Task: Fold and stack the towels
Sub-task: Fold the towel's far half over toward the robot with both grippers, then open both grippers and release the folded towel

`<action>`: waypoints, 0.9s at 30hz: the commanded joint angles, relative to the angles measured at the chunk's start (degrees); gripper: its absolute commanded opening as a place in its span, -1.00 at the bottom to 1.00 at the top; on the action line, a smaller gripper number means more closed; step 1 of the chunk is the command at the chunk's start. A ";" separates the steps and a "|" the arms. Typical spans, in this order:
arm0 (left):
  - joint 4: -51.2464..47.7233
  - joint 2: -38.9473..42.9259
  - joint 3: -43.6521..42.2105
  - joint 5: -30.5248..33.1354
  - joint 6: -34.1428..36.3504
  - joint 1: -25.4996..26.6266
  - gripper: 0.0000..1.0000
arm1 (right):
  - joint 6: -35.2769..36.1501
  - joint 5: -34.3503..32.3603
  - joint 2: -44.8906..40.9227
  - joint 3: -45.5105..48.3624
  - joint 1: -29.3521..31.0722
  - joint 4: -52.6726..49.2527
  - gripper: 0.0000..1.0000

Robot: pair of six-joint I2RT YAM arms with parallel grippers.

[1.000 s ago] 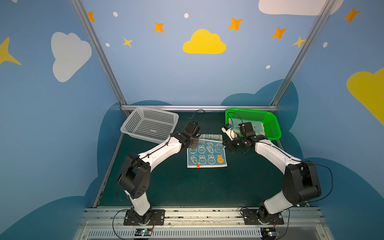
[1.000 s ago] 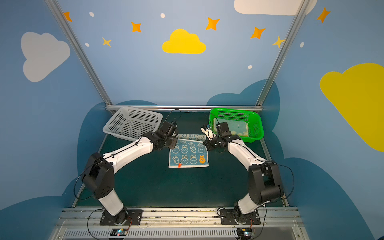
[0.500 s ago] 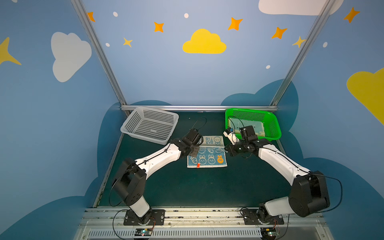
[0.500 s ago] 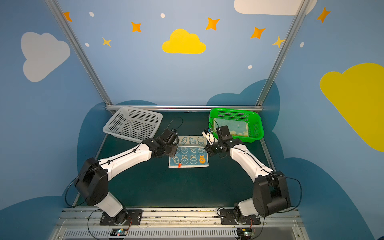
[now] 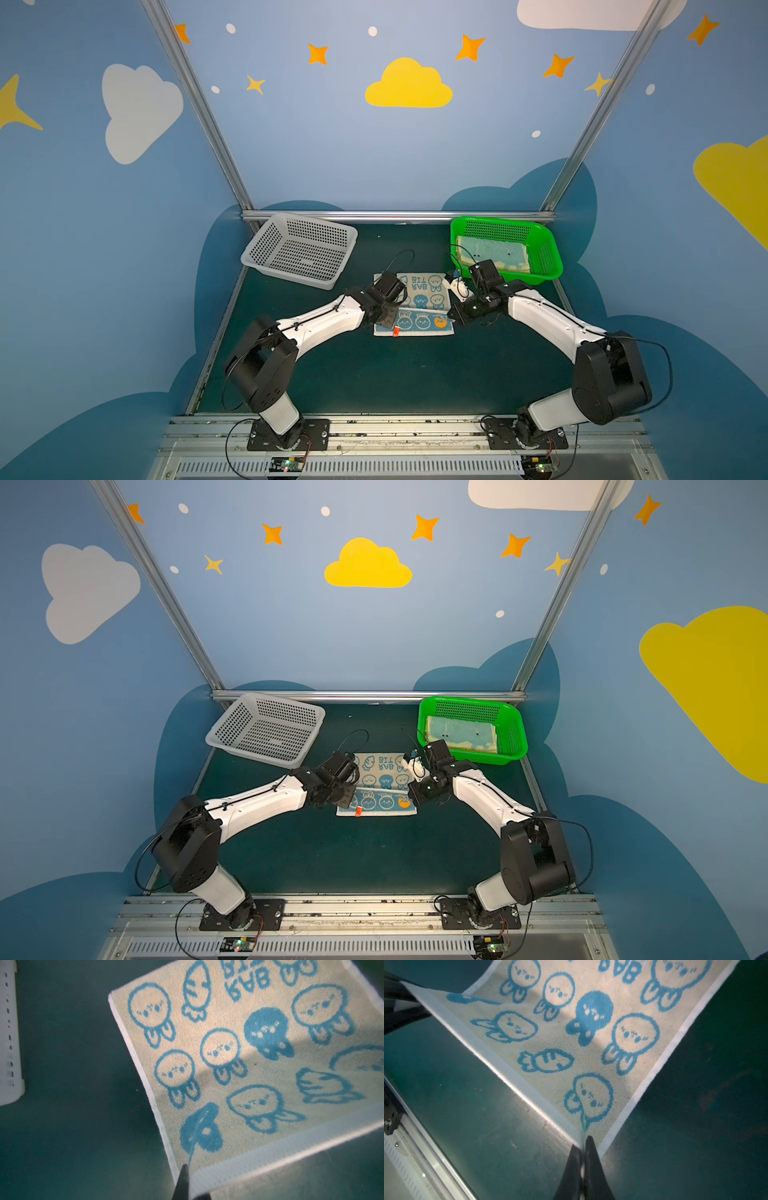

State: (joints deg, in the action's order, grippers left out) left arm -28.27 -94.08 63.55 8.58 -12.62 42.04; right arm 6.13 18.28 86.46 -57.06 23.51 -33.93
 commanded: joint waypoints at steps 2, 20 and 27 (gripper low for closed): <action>-2.05 -1.23 -1.82 -0.10 -1.24 0.47 -0.82 | -0.85 -1.59 3.06 -0.81 0.83 -6.01 -1.00; -4.52 6.36 -6.94 -2.55 -2.73 1.03 0.54 | -0.50 -0.45 3.12 -5.19 2.42 -11.31 -0.27; -0.50 9.71 -6.82 -4.77 -2.44 -3.38 1.00 | -4.54 -4.72 2.50 -7.72 2.16 -9.17 -0.25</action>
State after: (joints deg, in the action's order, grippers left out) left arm -31.00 -85.14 56.40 4.91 -15.11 40.82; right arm 4.14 15.57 89.76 -62.89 25.65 -43.68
